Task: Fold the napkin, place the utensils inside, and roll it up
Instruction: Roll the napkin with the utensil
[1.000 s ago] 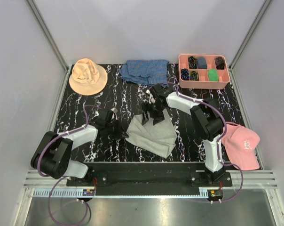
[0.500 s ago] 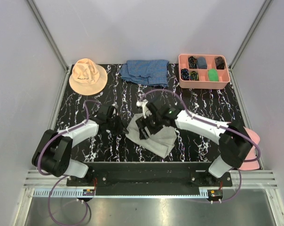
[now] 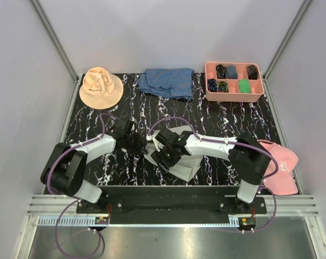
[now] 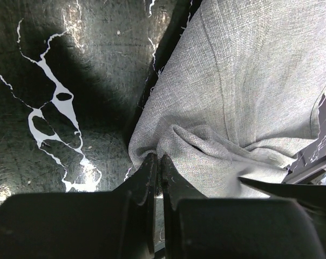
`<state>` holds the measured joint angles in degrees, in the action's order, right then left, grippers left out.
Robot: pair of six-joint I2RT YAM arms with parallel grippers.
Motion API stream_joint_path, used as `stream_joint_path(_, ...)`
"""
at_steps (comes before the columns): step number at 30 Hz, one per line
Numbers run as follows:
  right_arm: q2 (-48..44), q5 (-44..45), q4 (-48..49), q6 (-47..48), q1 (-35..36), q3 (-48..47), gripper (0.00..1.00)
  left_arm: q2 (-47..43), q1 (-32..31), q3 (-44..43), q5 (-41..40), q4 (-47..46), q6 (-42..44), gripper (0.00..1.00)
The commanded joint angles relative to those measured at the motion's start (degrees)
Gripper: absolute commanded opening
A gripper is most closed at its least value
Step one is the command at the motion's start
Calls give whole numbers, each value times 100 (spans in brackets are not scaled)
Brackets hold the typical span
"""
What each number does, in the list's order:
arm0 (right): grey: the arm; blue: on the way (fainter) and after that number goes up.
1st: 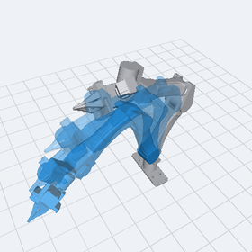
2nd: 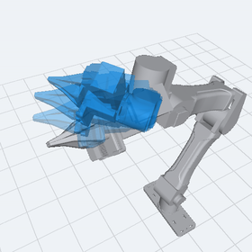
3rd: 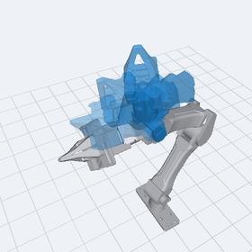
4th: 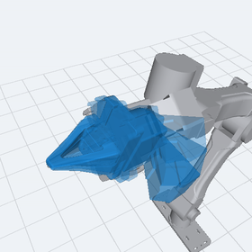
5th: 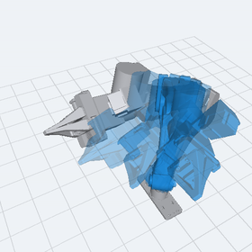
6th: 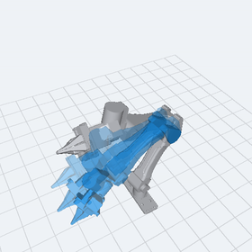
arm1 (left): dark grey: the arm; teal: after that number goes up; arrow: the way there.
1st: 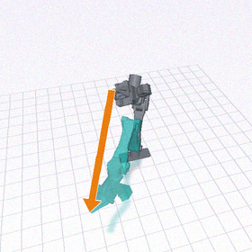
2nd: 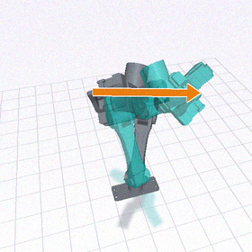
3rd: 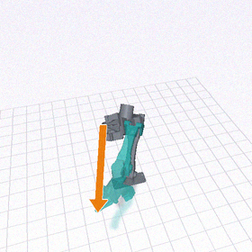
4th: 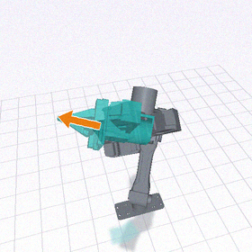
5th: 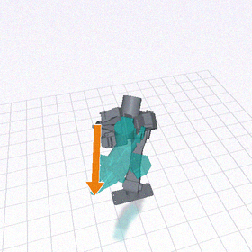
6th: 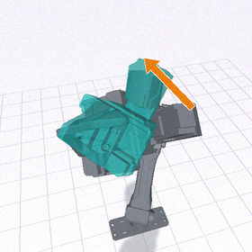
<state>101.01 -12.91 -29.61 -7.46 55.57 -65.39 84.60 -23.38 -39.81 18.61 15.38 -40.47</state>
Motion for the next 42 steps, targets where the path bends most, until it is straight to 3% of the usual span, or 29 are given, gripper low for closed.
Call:
stream_joint_path(1, 295, 314, 113, 35, 173, -290, 66, -13, -18, -229, 81, -35, 92, 0)
stream_joint_path(6, 481, 937, 87, -150, 200, -334, 72, -75, -9, -229, 90, -26, 109, 0)
stream_joint_path(11, 744, 1536, -37, -361, 226, -440, 68, -136, 0, -229, 64, -26, 144, 0)
stream_joint_path(16, 1104, 1721, -80, -449, 270, -475, 52, -128, 8, -185, 64, -17, 180, 0)
stream_joint_path(21, 1316, 1336, -177, -291, 270, -528, 28, -128, 131, -185, 81, -17, 215, 1)
stream_joint_path(24, 1211, 897, -361, -72, 270, -616, 14, -215, 298, -194, 72, 35, 232, 16)
stream_joint_path(25, 1176, 765, -405, -10, 270, -633, 11, -311, 342, -185, 64, 36, 232, 31)
stream_joint_path(27, 1105, 310, -598, 165, 279, -730, 5, -452, 456, -176, -15, 131, 241, 42)
stream_joint_path(32, 1096, -579, -994, 421, 270, -993, 0, -997, 580, -53, -331, 387, 250, 68)
stream_joint_path(35, 1087, -1141, -916, 518, 235, -1011, 0, -1357, 580, 210, -341, 317, 110, 79)
stream_joint_path(42, 1280, -2153, -828, 562, 24, -1161, 0, -1771, 589, 851, -25, 107, -14, 82)
